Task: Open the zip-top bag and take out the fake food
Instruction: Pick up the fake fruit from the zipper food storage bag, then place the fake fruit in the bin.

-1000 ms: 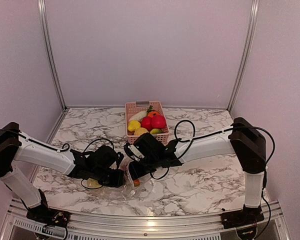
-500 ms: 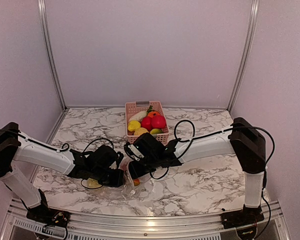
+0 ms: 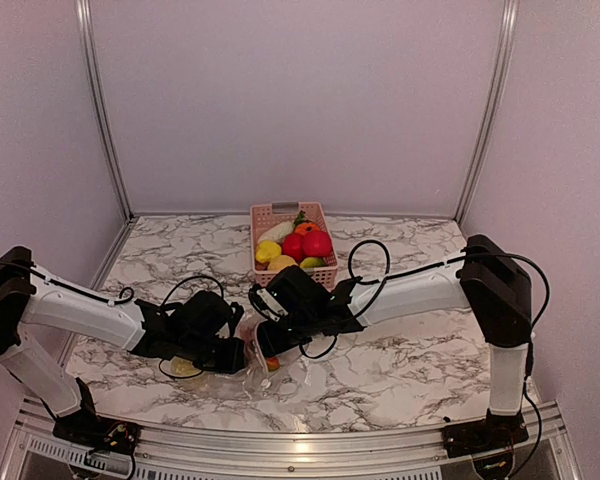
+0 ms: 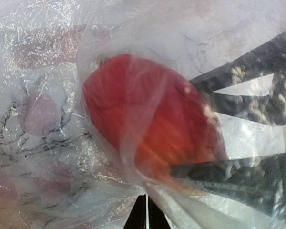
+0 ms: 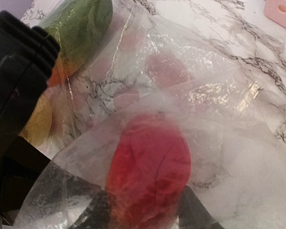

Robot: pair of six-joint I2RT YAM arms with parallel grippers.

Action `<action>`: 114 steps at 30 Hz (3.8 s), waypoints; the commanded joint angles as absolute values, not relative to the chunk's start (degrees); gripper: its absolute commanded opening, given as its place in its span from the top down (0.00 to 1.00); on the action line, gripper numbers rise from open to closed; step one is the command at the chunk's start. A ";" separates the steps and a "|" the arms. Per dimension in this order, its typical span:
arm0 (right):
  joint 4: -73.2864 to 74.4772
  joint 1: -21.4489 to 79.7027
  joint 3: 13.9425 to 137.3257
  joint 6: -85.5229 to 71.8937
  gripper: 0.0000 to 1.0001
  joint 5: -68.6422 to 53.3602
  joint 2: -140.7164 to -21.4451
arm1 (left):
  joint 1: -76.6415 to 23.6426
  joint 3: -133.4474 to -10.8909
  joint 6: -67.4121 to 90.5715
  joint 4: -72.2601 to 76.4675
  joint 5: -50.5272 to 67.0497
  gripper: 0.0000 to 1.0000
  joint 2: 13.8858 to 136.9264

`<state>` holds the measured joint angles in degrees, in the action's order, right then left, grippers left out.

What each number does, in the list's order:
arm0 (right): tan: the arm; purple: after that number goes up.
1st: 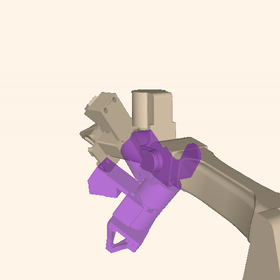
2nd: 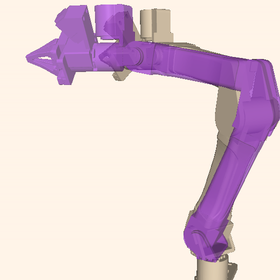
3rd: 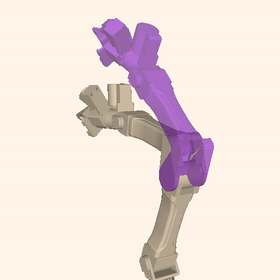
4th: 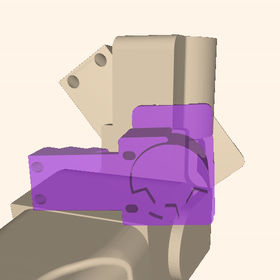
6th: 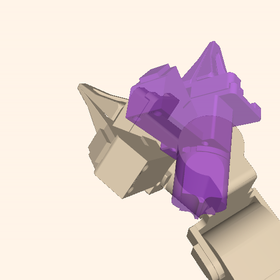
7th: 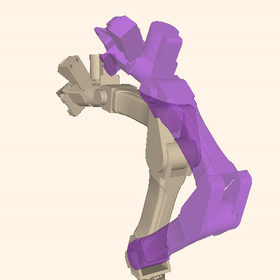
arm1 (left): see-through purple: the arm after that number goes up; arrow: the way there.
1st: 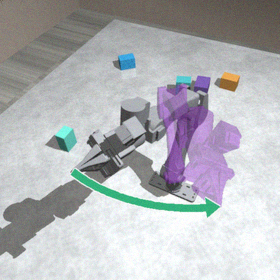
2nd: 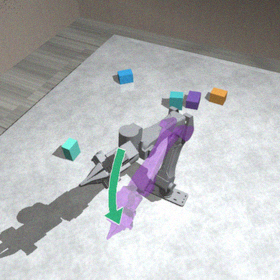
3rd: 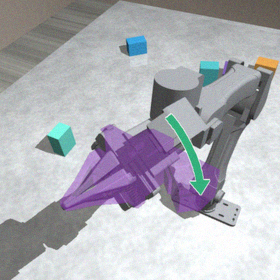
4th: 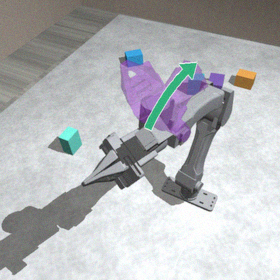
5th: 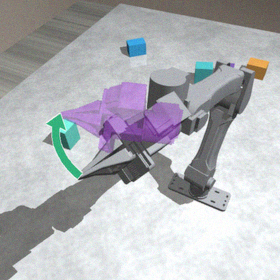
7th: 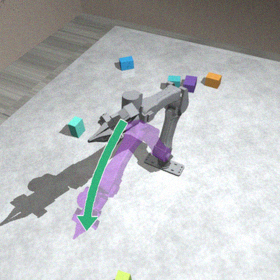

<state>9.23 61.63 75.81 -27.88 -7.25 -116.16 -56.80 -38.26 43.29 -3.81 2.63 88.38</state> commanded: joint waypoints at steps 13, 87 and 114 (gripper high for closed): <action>10.04 61.58 72.94 -29.58 0.63 -5.70 -112.21 | -55.07 -35.18 44.41 -5.01 1.42 0.96 85.97; 21.54 51.18 58.89 -24.25 0.61 -15.28 -81.87 | -49.98 -40.62 43.05 -13.33 0.35 0.96 78.53; 5.77 32.75 120.69 -26.12 0.59 -19.93 -137.61 | -48.85 -40.12 45.13 -26.01 -6.78 0.95 61.60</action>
